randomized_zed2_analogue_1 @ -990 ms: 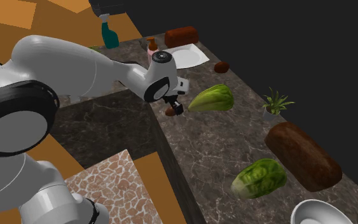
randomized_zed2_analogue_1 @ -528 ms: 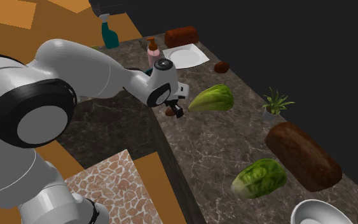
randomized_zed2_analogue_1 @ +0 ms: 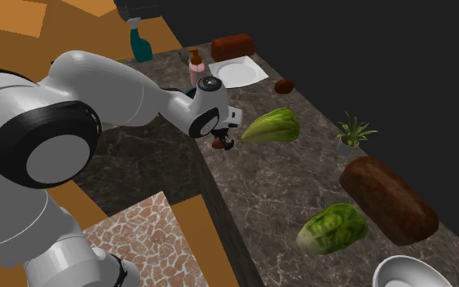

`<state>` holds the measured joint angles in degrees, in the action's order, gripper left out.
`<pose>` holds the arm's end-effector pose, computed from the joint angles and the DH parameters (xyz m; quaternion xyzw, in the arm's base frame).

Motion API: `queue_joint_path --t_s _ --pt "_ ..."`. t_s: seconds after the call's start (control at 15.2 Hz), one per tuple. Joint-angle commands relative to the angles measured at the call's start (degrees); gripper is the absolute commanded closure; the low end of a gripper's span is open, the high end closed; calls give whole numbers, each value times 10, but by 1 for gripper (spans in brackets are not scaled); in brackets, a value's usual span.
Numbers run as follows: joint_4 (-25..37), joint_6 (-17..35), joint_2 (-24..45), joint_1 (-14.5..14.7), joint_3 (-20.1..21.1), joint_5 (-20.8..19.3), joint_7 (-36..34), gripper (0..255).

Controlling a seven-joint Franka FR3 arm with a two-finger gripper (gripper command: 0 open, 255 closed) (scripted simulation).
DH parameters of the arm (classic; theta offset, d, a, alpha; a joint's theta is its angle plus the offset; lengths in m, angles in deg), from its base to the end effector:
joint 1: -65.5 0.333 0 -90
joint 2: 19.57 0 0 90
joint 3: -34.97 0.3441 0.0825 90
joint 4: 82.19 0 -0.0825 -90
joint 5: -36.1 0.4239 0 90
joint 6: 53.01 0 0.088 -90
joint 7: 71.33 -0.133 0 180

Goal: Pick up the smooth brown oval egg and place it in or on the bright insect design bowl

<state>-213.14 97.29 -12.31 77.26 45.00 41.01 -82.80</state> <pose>0.5419 0.2158 0.2923 -0.9923 -0.0529 -0.0911 0.0647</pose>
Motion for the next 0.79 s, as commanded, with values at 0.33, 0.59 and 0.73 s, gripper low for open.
queue_joint_path --t_s 0.33,0.59,0.73 --pt "0 0 0 0 0 0 0 255" --pt "2 -7 -6 0 0 1 0 255" --pt "6 -22 -17 -1 0 2 0 255"
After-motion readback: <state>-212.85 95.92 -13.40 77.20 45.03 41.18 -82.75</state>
